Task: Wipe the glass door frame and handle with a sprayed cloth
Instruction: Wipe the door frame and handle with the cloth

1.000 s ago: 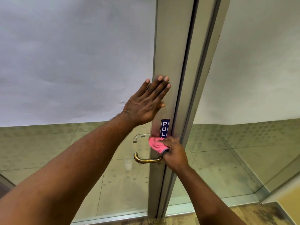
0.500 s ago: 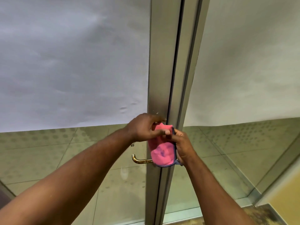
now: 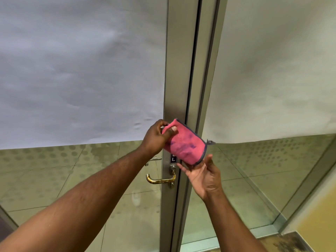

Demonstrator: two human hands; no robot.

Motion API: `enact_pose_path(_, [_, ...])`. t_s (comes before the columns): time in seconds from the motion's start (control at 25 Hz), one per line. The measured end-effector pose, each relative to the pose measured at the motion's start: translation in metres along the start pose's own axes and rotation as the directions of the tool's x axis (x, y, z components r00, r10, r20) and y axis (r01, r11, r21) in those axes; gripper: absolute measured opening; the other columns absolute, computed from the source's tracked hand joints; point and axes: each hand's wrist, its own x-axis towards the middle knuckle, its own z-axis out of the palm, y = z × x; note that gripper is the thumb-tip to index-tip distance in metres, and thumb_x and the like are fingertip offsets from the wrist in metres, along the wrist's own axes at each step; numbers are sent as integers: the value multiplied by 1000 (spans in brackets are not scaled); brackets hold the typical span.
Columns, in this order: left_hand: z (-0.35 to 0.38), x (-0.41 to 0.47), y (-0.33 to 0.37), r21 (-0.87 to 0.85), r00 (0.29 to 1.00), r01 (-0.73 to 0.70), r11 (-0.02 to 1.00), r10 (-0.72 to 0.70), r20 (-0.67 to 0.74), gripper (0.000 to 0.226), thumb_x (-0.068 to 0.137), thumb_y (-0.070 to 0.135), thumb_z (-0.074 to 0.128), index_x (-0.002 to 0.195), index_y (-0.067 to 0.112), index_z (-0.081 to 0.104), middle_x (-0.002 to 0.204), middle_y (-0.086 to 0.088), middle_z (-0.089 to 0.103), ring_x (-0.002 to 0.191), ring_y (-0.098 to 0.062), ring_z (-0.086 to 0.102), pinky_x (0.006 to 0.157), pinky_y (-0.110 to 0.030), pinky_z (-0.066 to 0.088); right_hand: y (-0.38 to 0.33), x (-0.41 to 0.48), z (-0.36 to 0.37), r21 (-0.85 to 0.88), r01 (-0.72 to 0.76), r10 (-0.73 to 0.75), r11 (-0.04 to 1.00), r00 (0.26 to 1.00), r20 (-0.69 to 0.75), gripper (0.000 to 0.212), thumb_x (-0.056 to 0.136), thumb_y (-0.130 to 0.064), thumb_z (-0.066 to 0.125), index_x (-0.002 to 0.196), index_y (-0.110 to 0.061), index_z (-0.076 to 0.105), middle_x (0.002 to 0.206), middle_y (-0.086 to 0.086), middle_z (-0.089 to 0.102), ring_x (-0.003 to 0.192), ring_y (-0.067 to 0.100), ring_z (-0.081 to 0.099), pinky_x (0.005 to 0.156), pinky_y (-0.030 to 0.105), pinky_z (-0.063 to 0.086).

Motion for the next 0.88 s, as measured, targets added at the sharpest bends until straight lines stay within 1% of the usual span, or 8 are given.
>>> enact_pose_path(0.12, [10,-5,-5,-139,997,79,987,-80,0,26,101,40,64,111,17,57,112,-13,68,100,-31,73,71,-43,65,16,-1,14,61,7,-6,998,1000,-25,93,49,-38,100,131,-13,64,134,19,63,122,37,61,104,55,50])
enact_pose_path(0.28, [21,-11,-17,-195,990,139,971,-130,55,22,102,37,63,112,19,55,115,-12,66,100,-28,72,65,-30,62,19,10,34,119,176,-162,977,980,-120,51,66,-13,89,115,-17,77,118,12,75,104,29,74,80,41,61])
enact_pose_path(0.36, [23,-11,-22,-94,996,85,992,-85,3,28,100,33,68,119,18,56,116,-6,67,102,-24,71,71,-28,62,14,16,30,119,254,-225,960,950,-216,46,74,-4,74,118,-15,72,113,10,76,102,28,74,78,40,61])
enact_pose_path(0.48, [11,-5,-23,233,989,-63,970,92,-116,36,100,39,66,130,24,56,126,2,67,111,-12,65,80,-23,57,8,24,15,16,296,-273,955,900,-339,47,67,-2,71,112,-17,69,99,2,76,95,22,72,75,37,61])
enact_pose_path(0.56, [-2,6,-23,512,941,-222,830,319,-109,39,101,40,61,137,26,55,140,0,62,126,-16,58,96,-34,53,8,28,4,-96,289,-303,953,873,-382,50,65,-1,75,111,-17,68,96,-3,76,96,20,71,72,34,61])
enact_pose_path(0.64, [-15,25,-20,730,847,-397,556,528,58,45,102,37,59,144,21,54,157,-5,50,146,-22,43,115,-40,40,12,33,-6,-255,239,-327,937,855,-402,49,73,2,77,117,-16,68,100,-4,76,102,21,70,74,30,60])
enact_pose_path(0.76, [-25,56,-10,851,759,-493,181,567,319,59,106,40,46,159,15,37,173,-11,21,161,-25,9,130,-46,15,23,39,-20,-582,128,-420,803,815,-400,42,84,-2,76,118,-25,69,105,-6,76,103,19,72,88,36,62])
enact_pose_path(0.88, [-31,81,-13,870,728,-493,-17,540,423,67,108,43,37,165,13,19,174,-12,9,161,-27,0,131,-47,7,38,42,-29,-834,155,-548,530,813,-198,52,84,-13,81,130,-32,65,116,-11,76,110,11,71,91,22,58])
